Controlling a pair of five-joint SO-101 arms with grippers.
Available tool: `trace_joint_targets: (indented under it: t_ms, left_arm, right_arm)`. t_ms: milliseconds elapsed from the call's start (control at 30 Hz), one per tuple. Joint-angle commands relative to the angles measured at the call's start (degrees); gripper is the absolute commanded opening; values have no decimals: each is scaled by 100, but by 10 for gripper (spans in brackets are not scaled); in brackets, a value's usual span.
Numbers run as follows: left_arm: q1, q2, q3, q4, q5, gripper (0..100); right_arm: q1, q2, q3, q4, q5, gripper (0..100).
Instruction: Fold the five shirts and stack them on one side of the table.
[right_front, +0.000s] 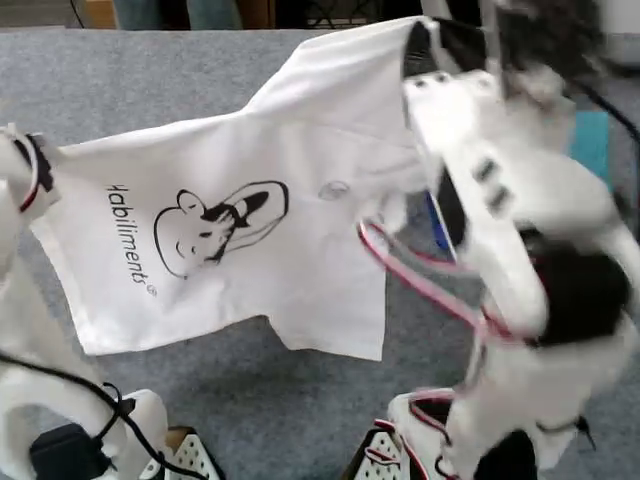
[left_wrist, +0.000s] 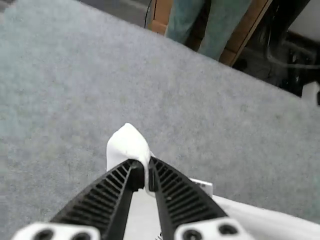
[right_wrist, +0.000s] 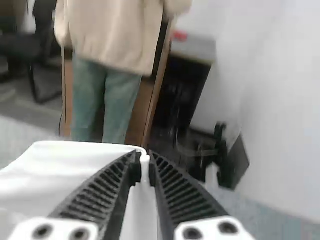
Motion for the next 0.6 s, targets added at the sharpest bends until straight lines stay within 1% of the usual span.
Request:
trace_joint_targets:
  t_ms: [0, 67, 200, 300, 400, 500, 567]
  left_arm:
    - [4, -229, -1349, 281, 70, 28]
    - [4, -598, -1754, 281, 62, 28]
    - [4, -1547, -1982, 273, 44, 28]
    - [4, -2163, -1930, 264, 35, 28]
    - [13, -2488, -1859, 264, 35, 28]
    - [22, -2514, -1200, 264, 35, 29]
    - [57, -2374, -92, 44, 44, 29]
  right_arm:
    - [97, -338, -1262, 334, -44, 14]
    - [97, -409, -1824, 404, -44, 14]
    - [97, -418, -2703, 325, -53, 14]
    - [97, -418, -2914, -26, -53, 14]
    - [88, -382, -2659, -448, -53, 14]
    - [88, -154, -1930, -1002, -53, 14]
    - [88, 75, -1420, -1380, -53, 14]
